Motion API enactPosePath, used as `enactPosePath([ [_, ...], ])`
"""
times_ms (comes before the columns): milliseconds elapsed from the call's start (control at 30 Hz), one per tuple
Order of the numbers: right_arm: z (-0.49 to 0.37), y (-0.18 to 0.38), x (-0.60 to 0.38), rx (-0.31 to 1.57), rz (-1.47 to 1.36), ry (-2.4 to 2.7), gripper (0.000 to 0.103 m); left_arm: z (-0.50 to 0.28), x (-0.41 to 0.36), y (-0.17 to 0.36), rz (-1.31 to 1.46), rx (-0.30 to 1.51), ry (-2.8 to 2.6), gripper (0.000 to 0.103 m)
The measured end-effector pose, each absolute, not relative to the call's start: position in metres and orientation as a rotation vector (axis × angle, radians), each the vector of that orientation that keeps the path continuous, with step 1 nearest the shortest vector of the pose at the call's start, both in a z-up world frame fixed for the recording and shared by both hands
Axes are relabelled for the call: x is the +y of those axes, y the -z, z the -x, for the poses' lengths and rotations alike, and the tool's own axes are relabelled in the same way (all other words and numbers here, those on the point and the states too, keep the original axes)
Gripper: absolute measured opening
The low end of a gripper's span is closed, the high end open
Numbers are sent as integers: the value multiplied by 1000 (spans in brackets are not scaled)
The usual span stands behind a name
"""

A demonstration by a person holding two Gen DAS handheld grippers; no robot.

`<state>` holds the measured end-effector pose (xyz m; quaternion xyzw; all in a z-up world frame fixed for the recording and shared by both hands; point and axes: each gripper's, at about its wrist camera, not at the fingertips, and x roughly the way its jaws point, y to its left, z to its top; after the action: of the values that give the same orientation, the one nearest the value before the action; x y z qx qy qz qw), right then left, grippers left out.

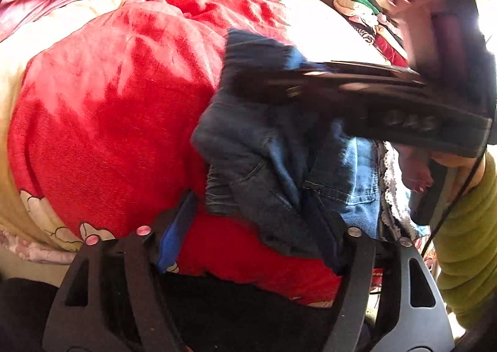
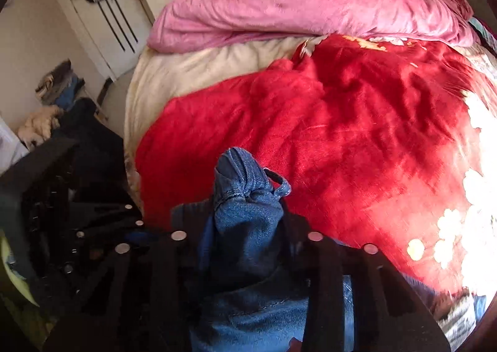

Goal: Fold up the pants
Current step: 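Lift the elastic waistband toward the hem with the left gripper while the right gripper holds the pants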

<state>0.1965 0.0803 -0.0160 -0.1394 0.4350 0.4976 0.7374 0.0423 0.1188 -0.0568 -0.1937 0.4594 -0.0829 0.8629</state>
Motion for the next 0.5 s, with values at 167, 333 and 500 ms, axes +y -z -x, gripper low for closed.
enactPosePath([
  [167,-190,-16,27,878,157,-1125,31,-42,108,43,451,931,244,74],
  [333,-189,-35,-27,837,66,-1096,31,-56,78,29,471,932,379,72],
  [500,-185,-45,-76,800,21,-1046,31,-64,40,15,450,936,474,64],
])
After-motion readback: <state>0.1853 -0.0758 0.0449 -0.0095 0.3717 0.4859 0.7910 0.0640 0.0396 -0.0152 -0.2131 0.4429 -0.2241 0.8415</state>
